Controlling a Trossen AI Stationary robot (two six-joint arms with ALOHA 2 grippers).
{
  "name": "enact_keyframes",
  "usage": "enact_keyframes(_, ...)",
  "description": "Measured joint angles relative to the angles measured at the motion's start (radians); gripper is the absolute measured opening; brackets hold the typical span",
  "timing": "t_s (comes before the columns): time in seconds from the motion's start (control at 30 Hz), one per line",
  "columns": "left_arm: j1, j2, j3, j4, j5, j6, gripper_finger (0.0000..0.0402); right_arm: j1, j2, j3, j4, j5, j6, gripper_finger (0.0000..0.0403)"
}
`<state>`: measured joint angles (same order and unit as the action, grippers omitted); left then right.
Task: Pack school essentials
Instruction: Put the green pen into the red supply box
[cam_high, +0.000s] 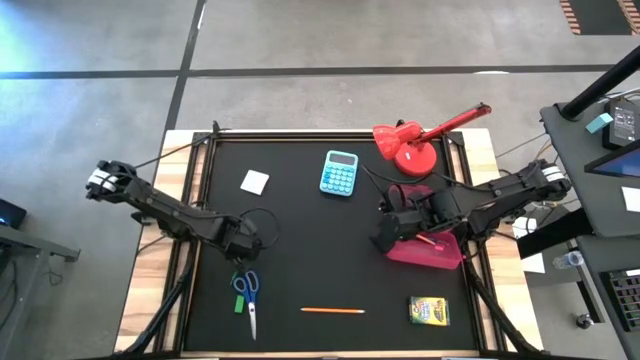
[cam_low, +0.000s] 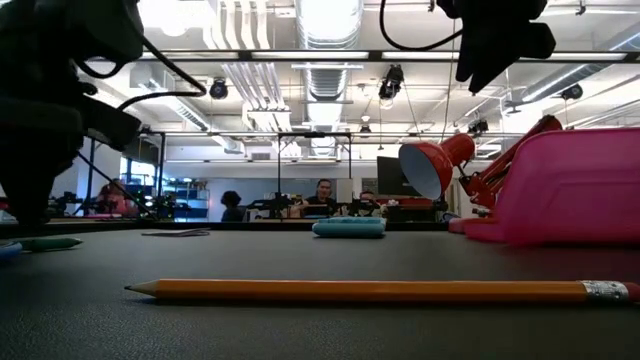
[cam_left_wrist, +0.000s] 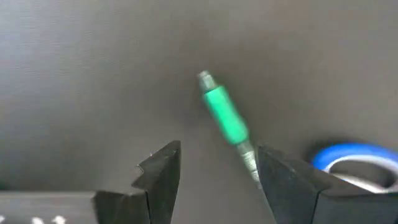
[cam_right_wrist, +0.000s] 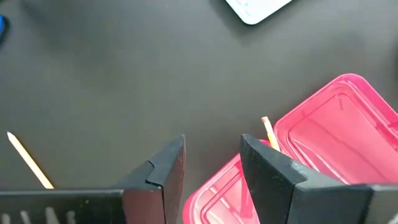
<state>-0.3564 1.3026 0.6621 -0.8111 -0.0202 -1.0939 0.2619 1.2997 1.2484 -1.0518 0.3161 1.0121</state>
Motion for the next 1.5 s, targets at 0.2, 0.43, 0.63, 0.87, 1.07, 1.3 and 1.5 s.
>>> enact_keyframes(0.2, -0.028, 0.067, 0.001, 0.066, -0.039, -0.049, 0.0189, 0.0, 0.014, -0.001, 0.017, 0.0, -0.019, 0.014)
enact_keyframes(0.43, -0.032, 0.117, 0.008, 0.058, -0.062, -0.079, 0.0188, 0.002, 0.042, 0.001, 0.027, -0.001, -0.033, 0.0139)
enact_keyframes(0.63, -0.033, 0.124, 0.008, 0.072, -0.06, -0.071, 0.0135, 0.002, 0.055, -0.001, 0.037, -0.001, -0.042, 0.0137)
enact_keyframes(0.87, -0.033, 0.12, 0.007, 0.08, -0.072, -0.017, 0.0022, 0.002, 0.059, -0.001, 0.036, -0.001, -0.048, 0.0137)
enact_keyframes(1.07, -0.03, 0.105, 0.034, 0.097, -0.131, 0.041, 0.0026, 0.002, 0.059, -0.001, 0.036, -0.001, -0.048, 0.0137)
enact_keyframes(1.3, -0.021, 0.056, 0.172, 0.127, -0.241, 0.179, 0.0022, 0.002, 0.059, -0.001, 0.039, -0.002, -0.048, 0.0137)
enact_keyframes(1.5, 0.009, 0.019, 0.284, 0.296, -0.32, 0.333, 0.0022, 0.002, 0.058, -0.001, 0.1, -0.005, -0.048, 0.0137)
